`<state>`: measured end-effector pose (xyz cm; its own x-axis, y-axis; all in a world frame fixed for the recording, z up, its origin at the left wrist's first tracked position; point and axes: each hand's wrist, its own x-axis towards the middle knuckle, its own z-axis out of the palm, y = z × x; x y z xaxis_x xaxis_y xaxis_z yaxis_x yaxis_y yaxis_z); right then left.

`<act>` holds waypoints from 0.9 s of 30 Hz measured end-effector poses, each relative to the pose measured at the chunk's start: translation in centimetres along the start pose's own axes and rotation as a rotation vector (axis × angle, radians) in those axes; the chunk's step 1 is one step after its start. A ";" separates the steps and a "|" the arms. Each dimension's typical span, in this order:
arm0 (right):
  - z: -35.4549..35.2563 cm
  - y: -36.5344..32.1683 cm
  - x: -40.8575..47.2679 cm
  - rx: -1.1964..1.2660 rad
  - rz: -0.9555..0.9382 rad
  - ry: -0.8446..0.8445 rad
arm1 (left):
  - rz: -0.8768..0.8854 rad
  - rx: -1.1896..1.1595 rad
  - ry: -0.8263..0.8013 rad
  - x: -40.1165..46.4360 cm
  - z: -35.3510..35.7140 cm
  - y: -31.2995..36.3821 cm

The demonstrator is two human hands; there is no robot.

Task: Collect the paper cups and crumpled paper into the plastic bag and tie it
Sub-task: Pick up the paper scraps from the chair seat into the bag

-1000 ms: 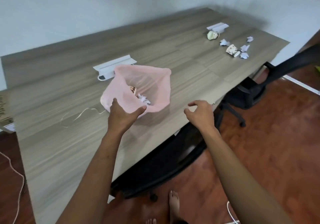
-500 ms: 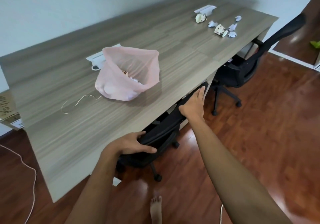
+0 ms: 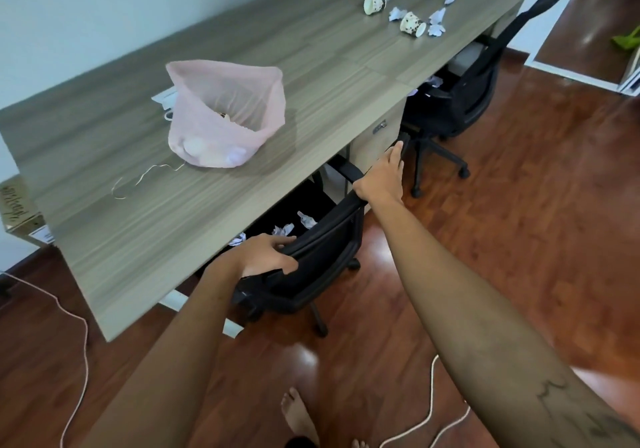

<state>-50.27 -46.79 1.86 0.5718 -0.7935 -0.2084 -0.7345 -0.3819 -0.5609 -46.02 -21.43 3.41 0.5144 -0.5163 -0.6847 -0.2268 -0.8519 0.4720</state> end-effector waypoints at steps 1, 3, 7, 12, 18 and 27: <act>-0.4 0.9 -0.4 -0.009 0.001 0.006 | 0.006 0.000 -0.015 -0.3 0.8 0.3; -1.3 2.6 -1.2 -0.008 0.015 0.014 | 0.013 0.011 -0.045 -0.9 2.4 1.1; -3.0 5.7 -2.9 -0.055 0.050 0.060 | 0.083 0.027 -0.156 -2.3 5.5 3.1; -5.0 9.4 -5.7 -0.150 0.115 0.133 | 0.147 -0.041 -0.349 -2.9 9.8 4.4; -7.1 14.1 -9.3 -0.258 0.203 0.185 | 0.191 0.006 -0.449 -3.6 15.9 5.9; -11.1 21.4 -13.4 -0.317 0.230 0.222 | 0.290 0.120 -0.451 -8.6 22.7 9.6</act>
<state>-77.71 -49.60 1.53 0.3136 -0.9440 -0.1029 -0.9288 -0.2824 -0.2399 -71.38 -27.13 1.26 0.0173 -0.6953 -0.7185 -0.4129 -0.6595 0.6282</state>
